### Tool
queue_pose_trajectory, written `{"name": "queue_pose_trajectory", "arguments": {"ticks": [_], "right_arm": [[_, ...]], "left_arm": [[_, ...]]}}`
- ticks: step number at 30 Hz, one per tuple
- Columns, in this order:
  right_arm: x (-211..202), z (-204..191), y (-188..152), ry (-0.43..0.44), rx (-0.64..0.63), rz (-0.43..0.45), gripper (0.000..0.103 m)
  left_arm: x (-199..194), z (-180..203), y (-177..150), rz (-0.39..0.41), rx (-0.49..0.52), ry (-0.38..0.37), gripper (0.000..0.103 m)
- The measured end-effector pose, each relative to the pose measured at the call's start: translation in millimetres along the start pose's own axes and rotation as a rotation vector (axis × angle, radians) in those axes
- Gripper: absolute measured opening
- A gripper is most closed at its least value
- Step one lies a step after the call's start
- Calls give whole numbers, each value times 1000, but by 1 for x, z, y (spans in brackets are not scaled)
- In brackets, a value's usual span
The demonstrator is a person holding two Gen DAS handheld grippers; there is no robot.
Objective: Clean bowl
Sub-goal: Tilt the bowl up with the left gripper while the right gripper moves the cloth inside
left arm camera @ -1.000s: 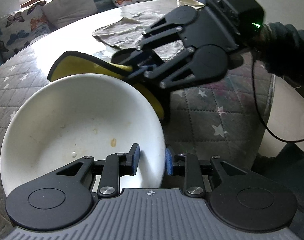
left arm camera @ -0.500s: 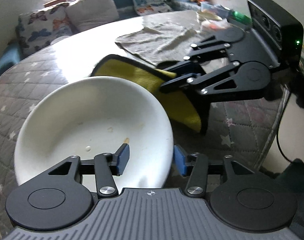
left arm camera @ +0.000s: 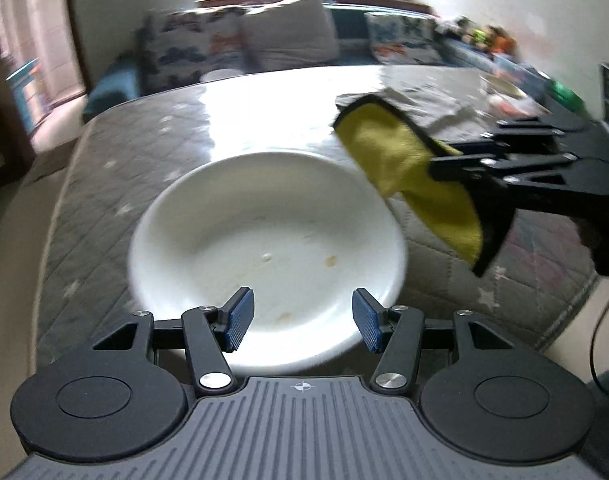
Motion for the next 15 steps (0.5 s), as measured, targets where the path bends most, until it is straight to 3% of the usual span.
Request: {"name": "queue_pose_trajectory", "arguments": {"ticks": [9, 15], "right_arm": [[19, -38, 11, 111, -28, -3, 19], [30, -58, 10, 148, -46, -23, 19]], "left_arm": [[-9, -18, -18, -34, -194, 47, 56], [-3, -27, -25, -45, -322, 36, 38]]}}
Point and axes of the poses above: each gripper's, at about its wrist camera, not at the fingertips, and x roughly the way its jaws point, z to its right, y to its top, the point moved 10 cm from there along x, roughly the way its jaws point, and after that the axes turned 1 degree about -z, right-handed, at the moved point
